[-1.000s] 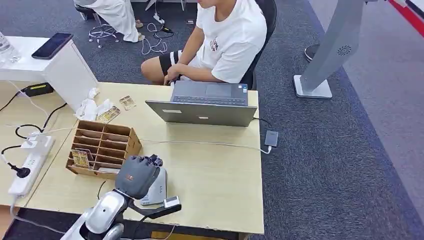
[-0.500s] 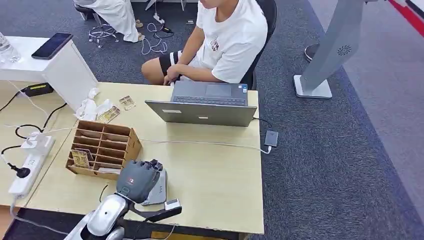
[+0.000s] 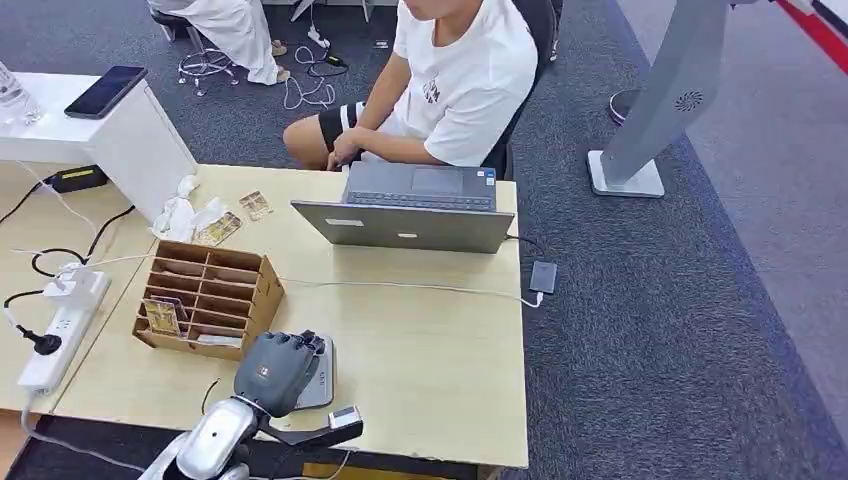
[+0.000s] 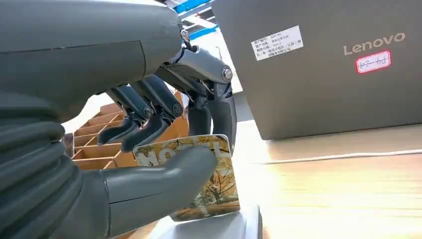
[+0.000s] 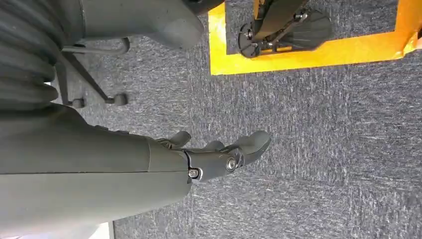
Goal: Pass the card to the sensor for recognition and then transmit it.
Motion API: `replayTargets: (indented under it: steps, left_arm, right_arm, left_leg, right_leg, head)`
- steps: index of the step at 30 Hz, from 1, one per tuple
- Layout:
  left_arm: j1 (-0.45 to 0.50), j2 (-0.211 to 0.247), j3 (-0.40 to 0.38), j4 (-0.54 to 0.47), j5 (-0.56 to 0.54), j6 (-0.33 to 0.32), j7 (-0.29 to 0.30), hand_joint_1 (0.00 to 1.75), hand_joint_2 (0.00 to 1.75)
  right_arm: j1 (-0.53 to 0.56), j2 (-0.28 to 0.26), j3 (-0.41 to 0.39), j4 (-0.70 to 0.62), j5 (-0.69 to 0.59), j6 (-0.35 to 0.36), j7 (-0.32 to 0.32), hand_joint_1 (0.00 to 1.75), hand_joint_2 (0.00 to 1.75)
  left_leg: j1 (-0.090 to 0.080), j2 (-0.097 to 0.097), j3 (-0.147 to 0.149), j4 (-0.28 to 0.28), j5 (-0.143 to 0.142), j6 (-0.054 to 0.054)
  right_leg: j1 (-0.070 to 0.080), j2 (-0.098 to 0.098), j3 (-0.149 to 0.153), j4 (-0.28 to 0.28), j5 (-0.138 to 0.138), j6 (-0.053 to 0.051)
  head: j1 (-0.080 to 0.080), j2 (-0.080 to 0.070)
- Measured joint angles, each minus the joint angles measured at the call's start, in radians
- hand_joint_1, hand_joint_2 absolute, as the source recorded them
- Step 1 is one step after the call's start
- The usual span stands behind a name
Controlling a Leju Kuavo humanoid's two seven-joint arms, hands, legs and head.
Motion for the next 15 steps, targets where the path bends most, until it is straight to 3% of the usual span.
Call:
replayTargets:
  steps: [6, 15]
  left_arm:
    - [-0.001, -0.012, 0.000, 0.006, 0.008, 0.016, 0.000, 1.75, 1.75]
    - [-0.027, -0.029, 0.008, -0.043, 0.024, 0.122, -0.021, 1.75, 1.75]
  right_arm:
    - [-0.002, 0.000, -0.006, 0.000, 0.000, -0.003, 0.002, 0.00, 1.75]
    - [-0.002, 0.000, -0.007, 0.000, 0.000, -0.010, -0.005, 0.00, 1.75]
  left_leg:
    - [0.000, 0.000, 0.000, 0.000, 0.000, 0.000]
    - [0.000, 0.000, 0.000, 0.000, 0.000, 0.000]
  right_leg:
    - [0.000, 0.000, 0.000, 0.000, 0.000, 0.000]
    - [0.000, 0.000, 0.000, 0.000, 0.000, 0.000]
  head:
    - [0.000, 0.000]
    - [0.000, 0.000]
